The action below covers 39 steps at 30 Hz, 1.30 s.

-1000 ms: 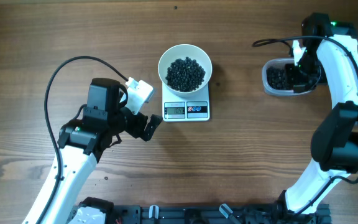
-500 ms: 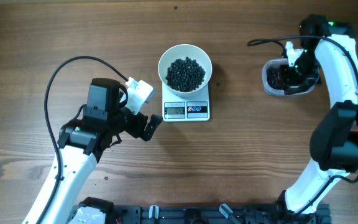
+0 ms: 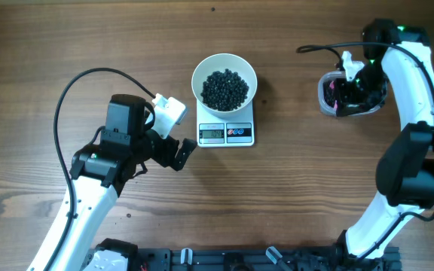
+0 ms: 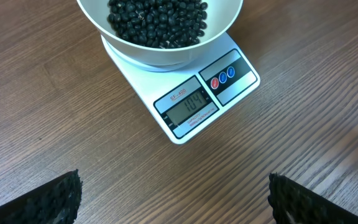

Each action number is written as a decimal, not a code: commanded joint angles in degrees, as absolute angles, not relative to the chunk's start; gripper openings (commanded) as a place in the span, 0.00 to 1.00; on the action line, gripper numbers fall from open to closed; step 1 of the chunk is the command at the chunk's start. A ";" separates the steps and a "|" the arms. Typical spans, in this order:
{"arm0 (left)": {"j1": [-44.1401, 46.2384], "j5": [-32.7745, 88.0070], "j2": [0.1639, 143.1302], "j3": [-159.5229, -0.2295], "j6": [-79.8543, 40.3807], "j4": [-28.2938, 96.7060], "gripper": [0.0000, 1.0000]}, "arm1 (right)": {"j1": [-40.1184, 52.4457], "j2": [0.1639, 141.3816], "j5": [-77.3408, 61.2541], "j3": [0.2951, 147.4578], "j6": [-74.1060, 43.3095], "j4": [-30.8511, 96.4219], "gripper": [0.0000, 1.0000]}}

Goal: Scoop item into bowl and weigh 150g on scale
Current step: 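Move pink scoop back into the bean tub and scoop beans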

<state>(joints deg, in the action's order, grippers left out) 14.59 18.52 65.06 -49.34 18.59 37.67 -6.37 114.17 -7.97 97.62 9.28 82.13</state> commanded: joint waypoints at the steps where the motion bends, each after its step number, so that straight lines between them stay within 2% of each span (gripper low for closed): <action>1: 14.79 19.44 65.49 -48.80 18.65 37.54 1.00 | -8.16 115.20 -13.67 97.01 10.55 83.83 0.04; 24: 14.79 19.44 65.49 -48.80 18.68 37.54 1.00 | -26.98 115.20 -35.31 97.01 24.73 83.02 0.04; 39: 14.79 19.44 65.49 -48.80 18.65 37.54 1.00 | -25.45 114.24 -48.80 97.06 30.00 86.21 0.04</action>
<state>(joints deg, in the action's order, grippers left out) 14.59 18.52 65.06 -49.34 18.59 37.67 -26.92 114.24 -42.98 97.62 27.73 86.08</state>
